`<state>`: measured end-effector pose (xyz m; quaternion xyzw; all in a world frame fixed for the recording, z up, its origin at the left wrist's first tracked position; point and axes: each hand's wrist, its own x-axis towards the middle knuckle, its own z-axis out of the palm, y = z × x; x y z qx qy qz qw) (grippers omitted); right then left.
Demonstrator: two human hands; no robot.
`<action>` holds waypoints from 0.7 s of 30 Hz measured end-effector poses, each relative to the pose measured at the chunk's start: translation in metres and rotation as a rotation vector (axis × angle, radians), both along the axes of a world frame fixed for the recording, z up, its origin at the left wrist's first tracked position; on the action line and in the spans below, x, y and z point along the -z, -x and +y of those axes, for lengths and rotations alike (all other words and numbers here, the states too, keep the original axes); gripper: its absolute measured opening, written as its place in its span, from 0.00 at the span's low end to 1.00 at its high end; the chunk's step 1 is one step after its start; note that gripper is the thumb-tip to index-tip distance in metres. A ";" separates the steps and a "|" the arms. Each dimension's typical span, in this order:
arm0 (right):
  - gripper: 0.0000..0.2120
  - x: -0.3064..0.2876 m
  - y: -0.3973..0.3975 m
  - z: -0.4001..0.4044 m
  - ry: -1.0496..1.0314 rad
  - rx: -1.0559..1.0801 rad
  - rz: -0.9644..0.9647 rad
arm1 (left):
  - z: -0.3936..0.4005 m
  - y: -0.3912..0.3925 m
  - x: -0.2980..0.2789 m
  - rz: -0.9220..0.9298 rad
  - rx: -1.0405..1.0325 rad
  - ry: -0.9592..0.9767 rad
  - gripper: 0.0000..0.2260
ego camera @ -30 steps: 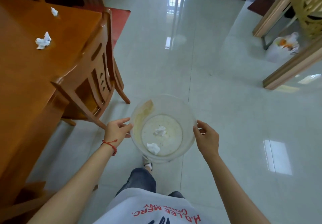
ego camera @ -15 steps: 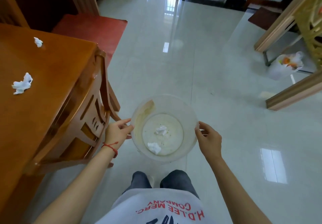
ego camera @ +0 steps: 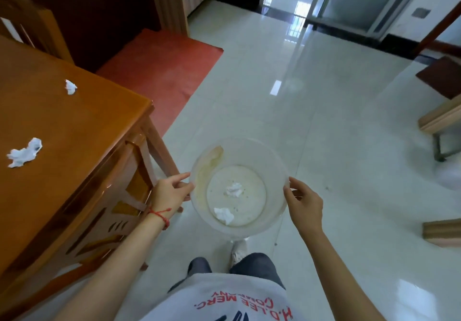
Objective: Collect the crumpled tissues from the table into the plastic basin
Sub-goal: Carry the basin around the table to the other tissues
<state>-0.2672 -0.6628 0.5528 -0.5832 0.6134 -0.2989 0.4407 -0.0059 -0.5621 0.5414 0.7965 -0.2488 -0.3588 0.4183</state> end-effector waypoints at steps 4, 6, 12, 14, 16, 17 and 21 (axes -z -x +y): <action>0.11 -0.006 -0.014 -0.070 0.019 -0.074 0.012 | -0.049 -0.005 -0.006 -0.007 -0.079 0.042 0.18; 0.11 -0.007 -0.023 -0.097 0.017 -0.102 0.023 | -0.067 -0.008 -0.006 0.008 -0.123 0.050 0.18; 0.12 0.000 -0.064 -0.175 -0.007 -0.166 0.043 | -0.122 -0.036 -0.003 0.005 -0.181 0.027 0.19; 0.12 0.002 -0.081 -0.201 -0.010 -0.177 0.047 | -0.144 -0.049 -0.001 0.005 -0.204 0.014 0.19; 0.12 0.004 -0.099 -0.227 -0.004 -0.204 0.065 | -0.166 -0.064 -0.002 0.011 -0.238 0.017 0.20; 0.12 0.004 -0.109 -0.241 0.003 -0.223 0.078 | -0.178 -0.073 -0.002 0.007 -0.252 0.021 0.20; 0.13 0.004 -0.147 -0.294 0.000 -0.307 0.109 | -0.221 -0.101 -0.001 -0.015 -0.306 0.030 0.19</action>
